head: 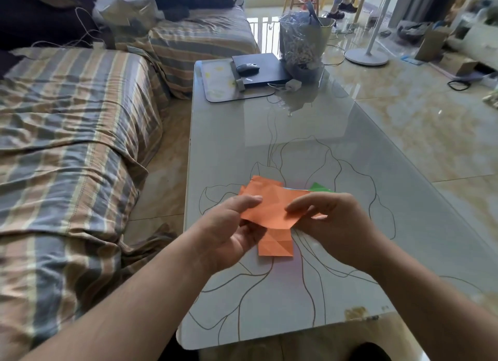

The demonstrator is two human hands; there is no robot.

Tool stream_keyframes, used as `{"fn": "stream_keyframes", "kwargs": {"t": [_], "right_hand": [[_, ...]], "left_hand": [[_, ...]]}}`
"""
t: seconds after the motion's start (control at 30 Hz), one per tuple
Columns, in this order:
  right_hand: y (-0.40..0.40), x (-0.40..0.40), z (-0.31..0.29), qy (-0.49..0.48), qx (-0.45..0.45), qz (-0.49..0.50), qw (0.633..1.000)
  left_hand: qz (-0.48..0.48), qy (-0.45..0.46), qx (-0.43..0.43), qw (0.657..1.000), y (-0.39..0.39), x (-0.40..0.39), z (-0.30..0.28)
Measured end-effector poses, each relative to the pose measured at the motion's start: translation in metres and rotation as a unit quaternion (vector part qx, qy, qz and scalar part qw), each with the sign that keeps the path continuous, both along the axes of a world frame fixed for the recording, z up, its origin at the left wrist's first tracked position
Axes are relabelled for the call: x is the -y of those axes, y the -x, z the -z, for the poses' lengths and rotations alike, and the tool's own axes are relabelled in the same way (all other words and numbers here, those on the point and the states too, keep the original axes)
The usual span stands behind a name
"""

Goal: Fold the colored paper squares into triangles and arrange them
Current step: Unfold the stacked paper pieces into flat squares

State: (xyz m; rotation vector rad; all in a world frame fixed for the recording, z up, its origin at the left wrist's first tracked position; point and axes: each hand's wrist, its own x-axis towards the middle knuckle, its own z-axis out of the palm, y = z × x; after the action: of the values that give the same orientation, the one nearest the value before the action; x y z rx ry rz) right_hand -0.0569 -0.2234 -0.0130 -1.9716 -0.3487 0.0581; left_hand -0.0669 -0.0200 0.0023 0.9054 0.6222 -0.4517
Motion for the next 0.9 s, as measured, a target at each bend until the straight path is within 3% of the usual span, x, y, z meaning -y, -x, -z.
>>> {"fn": "stream_keyframes", "kwargs": {"t": [0.13,0.3,0.57,0.73,0.9], "right_hand": [[0.003,0.001,-0.006,-0.052,-0.058,-0.054,0.996],[-0.003,0.007,-0.006,-0.219,-0.184,-0.032,0.958],[-0.006,0.007,-0.014,-0.201,-0.283,-0.009,0.938],[-0.002,0.002,-0.018,-0.193,-0.284,-0.003,0.939],[-0.001,0.0,-0.015,-0.179,-0.273,0.005,0.945]], "left_hand": [[-0.002,-0.102,0.081,0.992,0.0,0.002,0.003],[0.018,-0.101,0.104,0.989,0.005,0.008,-0.005],[0.117,-0.105,0.126,0.98,0.012,0.012,-0.003],[0.17,-0.101,0.146,0.969,0.014,0.01,-0.003],[0.165,-0.126,0.172,0.963,0.015,0.013,-0.004]]}}
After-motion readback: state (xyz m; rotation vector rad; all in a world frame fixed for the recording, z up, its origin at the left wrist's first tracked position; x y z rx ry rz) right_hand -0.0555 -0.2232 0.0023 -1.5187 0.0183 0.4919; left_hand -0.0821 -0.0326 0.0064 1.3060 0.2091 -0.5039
